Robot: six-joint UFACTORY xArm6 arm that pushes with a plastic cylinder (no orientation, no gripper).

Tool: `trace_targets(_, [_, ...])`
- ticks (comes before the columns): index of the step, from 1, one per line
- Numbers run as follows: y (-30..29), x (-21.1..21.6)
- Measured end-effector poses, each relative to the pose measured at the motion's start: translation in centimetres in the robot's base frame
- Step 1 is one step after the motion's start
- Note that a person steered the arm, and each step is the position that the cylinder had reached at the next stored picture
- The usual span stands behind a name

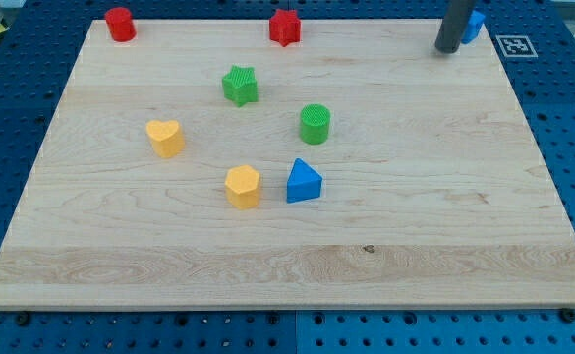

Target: Slide the green circle towards the center left of the board

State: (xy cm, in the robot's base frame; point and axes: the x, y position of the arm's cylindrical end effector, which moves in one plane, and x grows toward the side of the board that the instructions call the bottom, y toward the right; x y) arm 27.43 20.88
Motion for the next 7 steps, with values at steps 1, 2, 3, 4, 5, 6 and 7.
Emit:
trace_targets(1, [-5.0,1.5])
trace_targets(2, [-8.2,3.0])
trace_targets(3, [-9.5,6.0])
trace_targets(4, [-10.8,10.1])
trace_targets(5, [-14.5,13.2])
trace_targets(6, [-18.1,13.7])
trace_targets(7, [-19.9,13.7])
